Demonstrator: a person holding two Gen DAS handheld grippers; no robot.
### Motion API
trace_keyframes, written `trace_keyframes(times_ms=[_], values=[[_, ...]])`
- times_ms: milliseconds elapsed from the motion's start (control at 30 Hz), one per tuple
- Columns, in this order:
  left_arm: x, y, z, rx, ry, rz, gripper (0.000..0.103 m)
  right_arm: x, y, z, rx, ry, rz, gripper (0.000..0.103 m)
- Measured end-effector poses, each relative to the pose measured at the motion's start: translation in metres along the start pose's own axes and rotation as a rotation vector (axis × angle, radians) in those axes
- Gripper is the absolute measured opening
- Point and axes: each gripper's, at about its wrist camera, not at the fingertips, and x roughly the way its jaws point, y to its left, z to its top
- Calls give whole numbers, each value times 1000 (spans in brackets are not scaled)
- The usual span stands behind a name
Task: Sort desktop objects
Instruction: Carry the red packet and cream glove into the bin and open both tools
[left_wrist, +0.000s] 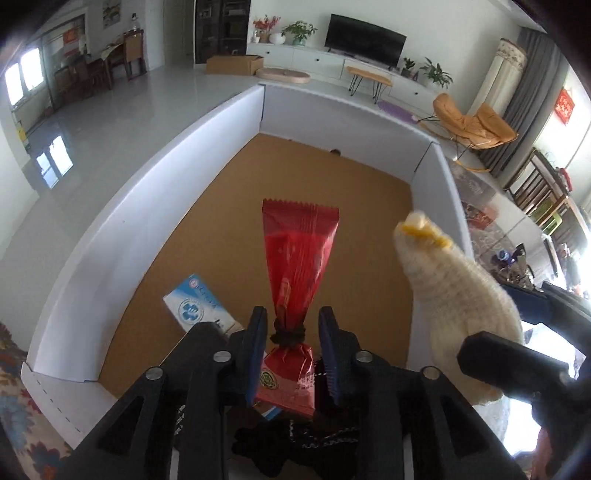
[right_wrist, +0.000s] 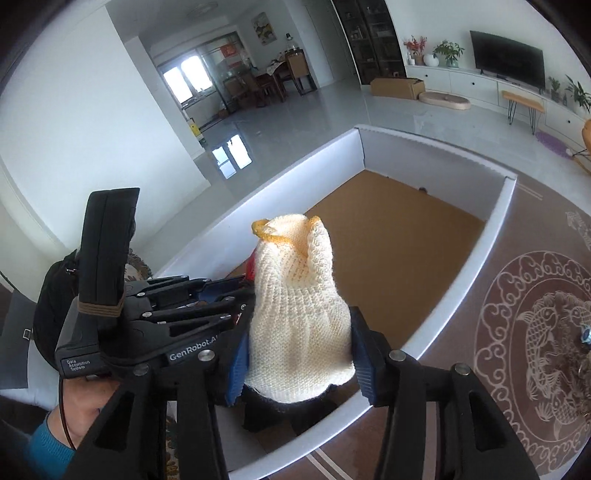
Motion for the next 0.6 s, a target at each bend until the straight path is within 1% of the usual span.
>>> trace_keyframes(times_ms=[33,67,100,167,200,267,300,333,400,467,500,533,567,600], values=[[6,4,-2,-15,11,23,67,7,0,-7,5,8,-7,67],[9,9,-3,-33,7,42,77,11,0,-12,8,4,-17,73],[7,10,-4,-48,-11,46,77,9,-1,-16,12,-14,-30,76],[-1,9,-5,-68,-67,26,77,-7,-7,-27,3,-64,-37,85],[-6,6,-6,-80,-87,12,77,-18,-12,-32,-4,-96,-53,87],[-16,-4,-8,-91,-131,-16,77,-45,-25,-49,-10,-175,-103,94],[-22,-13,-11,-86,-150,-32,77,-59,-36,-59,-4,-213,-132,96],[-30,-24,-14,-72,-168,-54,77,-78,-55,-68,9,-245,-160,101],[-44,-54,-21,-31,-195,-113,77,-99,-88,-97,49,-290,-236,103],[-60,-88,-30,27,-223,-190,77,-114,-129,-130,102,-288,-330,103],[-67,-107,-36,61,-234,-222,79,-122,-151,-146,134,-275,-384,103],[-75,-126,-43,100,-243,-253,85,-127,-173,-164,169,-253,-439,103],[-81,-145,-50,136,-250,-280,96,-133,-196,-181,208,-225,-484,103],[-83,-165,-57,173,-254,-305,101,-141,-220,-197,249,-199,-523,103]])
